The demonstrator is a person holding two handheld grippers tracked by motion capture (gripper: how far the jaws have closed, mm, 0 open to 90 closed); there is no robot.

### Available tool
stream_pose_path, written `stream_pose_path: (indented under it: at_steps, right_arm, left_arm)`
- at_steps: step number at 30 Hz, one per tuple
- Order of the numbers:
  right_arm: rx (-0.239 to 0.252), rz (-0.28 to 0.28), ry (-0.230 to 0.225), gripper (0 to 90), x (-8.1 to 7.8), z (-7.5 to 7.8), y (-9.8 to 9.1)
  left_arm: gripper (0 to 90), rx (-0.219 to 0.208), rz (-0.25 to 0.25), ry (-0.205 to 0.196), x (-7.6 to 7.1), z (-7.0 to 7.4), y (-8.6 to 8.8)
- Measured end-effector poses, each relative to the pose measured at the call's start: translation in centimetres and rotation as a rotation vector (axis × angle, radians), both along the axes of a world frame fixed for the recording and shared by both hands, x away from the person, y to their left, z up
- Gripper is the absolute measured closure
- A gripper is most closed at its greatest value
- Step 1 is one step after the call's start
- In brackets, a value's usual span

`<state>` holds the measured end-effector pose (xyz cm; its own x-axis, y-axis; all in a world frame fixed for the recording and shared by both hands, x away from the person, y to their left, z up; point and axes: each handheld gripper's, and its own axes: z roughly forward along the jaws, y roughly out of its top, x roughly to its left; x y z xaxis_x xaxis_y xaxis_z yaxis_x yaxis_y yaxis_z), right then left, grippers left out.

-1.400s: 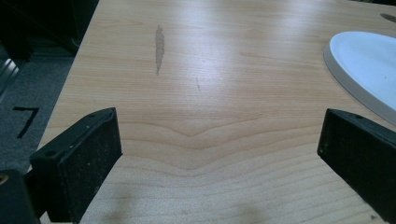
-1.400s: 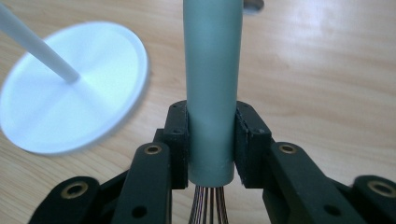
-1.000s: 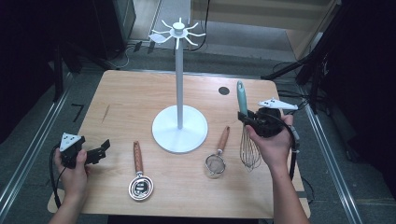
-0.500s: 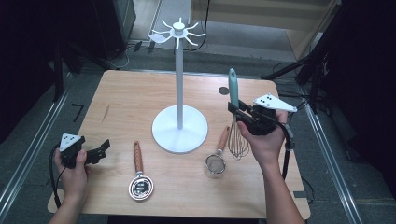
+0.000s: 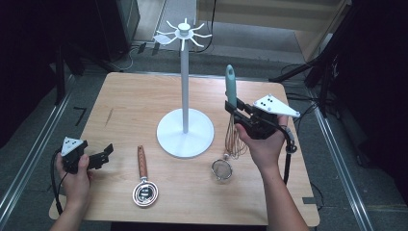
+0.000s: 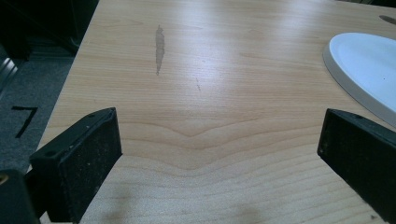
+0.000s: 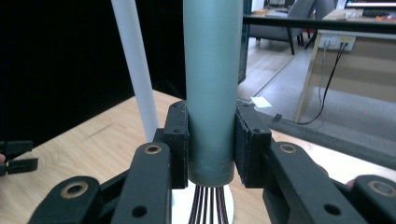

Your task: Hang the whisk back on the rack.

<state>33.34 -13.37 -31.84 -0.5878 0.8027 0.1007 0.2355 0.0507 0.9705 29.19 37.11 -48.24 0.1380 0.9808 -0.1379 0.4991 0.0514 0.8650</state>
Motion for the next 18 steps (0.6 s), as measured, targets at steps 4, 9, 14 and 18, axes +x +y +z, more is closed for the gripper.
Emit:
stream_pose_path:
  at_steps: [4,9,14,18]
  right_arm:
    - [0.007,0.011,-0.019,71.1,-0.2,0.3,0.6]
    - [0.005,0.032,-0.052,71.1,-0.5,0.7,1.5]
    - [0.019,0.034,-0.075,71.1,-0.9,1.3,2.6]
    - [0.012,0.037,-0.089,71.1,-1.0,1.5,3.2]
  left_arm:
    - [0.1,-0.001,0.001,0.0,0.0,0.0,0.0]
    - [0.1,-0.001,0.0,0.001,0.0,0.0,0.0]
    - [0.1,-0.002,0.0,0.001,0.0,0.0,0.0]
    - [0.1,-0.003,-0.001,0.002,0.0,0.0,0.0]
